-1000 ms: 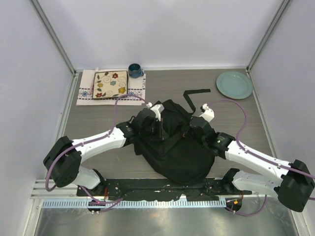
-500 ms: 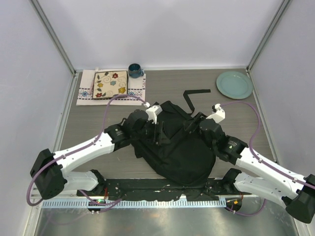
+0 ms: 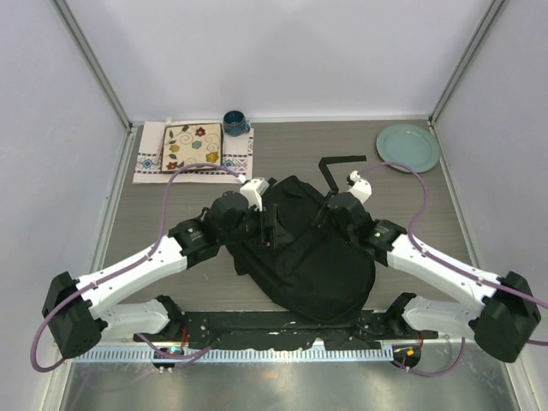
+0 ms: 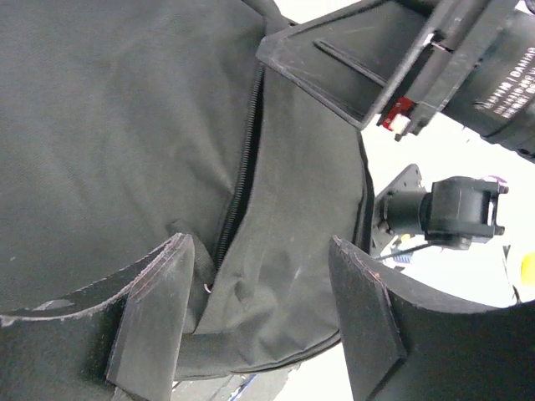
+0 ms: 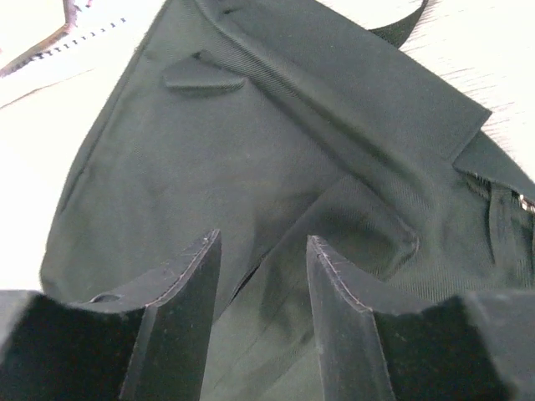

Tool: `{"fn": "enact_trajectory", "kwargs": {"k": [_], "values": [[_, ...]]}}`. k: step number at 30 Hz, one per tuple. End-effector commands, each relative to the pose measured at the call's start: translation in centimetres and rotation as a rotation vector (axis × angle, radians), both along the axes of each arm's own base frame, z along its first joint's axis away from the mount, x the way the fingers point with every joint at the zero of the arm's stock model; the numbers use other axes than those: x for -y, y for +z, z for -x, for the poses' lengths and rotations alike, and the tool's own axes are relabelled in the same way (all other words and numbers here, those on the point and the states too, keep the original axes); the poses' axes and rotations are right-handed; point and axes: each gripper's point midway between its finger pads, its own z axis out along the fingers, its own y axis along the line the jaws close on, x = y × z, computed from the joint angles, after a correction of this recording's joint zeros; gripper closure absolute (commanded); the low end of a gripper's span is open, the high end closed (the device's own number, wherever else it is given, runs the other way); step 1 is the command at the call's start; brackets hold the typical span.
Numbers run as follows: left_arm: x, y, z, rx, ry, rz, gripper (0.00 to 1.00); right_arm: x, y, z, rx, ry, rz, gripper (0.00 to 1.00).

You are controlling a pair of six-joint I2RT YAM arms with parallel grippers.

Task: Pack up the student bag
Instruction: Place the personal item in the student bag, then adjust the student bag at the center of the board.

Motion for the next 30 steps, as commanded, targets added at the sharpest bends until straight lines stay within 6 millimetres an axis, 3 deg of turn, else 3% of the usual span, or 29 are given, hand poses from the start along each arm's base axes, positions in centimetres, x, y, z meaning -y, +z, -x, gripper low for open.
{"fn": "enact_trajectory", "kwargs": {"k": [1, 3, 4, 6, 7, 9, 10, 13, 16, 17, 20, 26, 30], "values": [[-2.7, 0.2, -1.4, 0.0, 0.214, 0.017, 0.31, -0.1, -1.7, -2.1, -0.071, 0.02, 0.086, 0.51], [-4.8, -0.1, -1.2, -0.02, 0.322, 0.034, 0.31, 2.7, -4.3, -2.5, -0.156, -0.029, 0.193, 0.53], [-5.9, -2.0, -0.7, -0.046, 0.352, 0.007, 0.3, 3.2, -4.7, -2.5, -0.173, -0.028, 0.215, 0.53], [-8.5, -2.3, 0.0, -0.067, 0.461, 0.028, 0.3, 4.7, -5.3, -2.4, -0.199, -0.025, 0.241, 0.53], [-9.5, -3.6, 0.5, -0.083, 0.484, 0.021, 0.28, 4.8, -4.9, -2.4, -0.184, -0.015, 0.236, 0.53], [-10.5, -4.0, 1.2, -0.111, 0.534, 0.071, 0.28, 4.8, -4.1, -2.1, -0.144, 0.01, 0.217, 0.5], [-11.2, -4.1, 1.8, -0.107, 0.536, 0.112, 0.26, 4.8, -2.1, -2.1, -0.083, 0.015, 0.176, 0.49], [-11.8, -4.8, 2.7, -0.135, 0.552, 0.164, 0.24, 5.7, 0.3, -2.0, 0.009, -0.02, 0.128, 0.33], [-11.6, -5.7, 3.3, -0.173, 0.543, 0.172, 0.23, 8.3, 0.2, -2.0, -0.002, -0.111, 0.188, 0.21], [-11.4, -6.1, 3.2, -0.186, 0.541, 0.16, 0.23, 9.7, -0.8, -1.9, -0.043, -0.145, 0.224, 0.19], [-10.3, -6.6, 3.1, -0.216, 0.521, 0.152, 0.23, 11.4, -3.3, -1.6, -0.135, -0.152, 0.249, 0.18], [-7.8, -6.5, 2.0, -0.224, 0.498, 0.225, 0.23, 9.8, -7.5, 0.6, -0.264, -0.019, 0.167, 0.2], [-6.9, -8.0, 1.8, -0.249, 0.498, 0.24, 0.23, 8.3, -9.3, 2.2, -0.308, 0.044, 0.086, 0.22]]}}
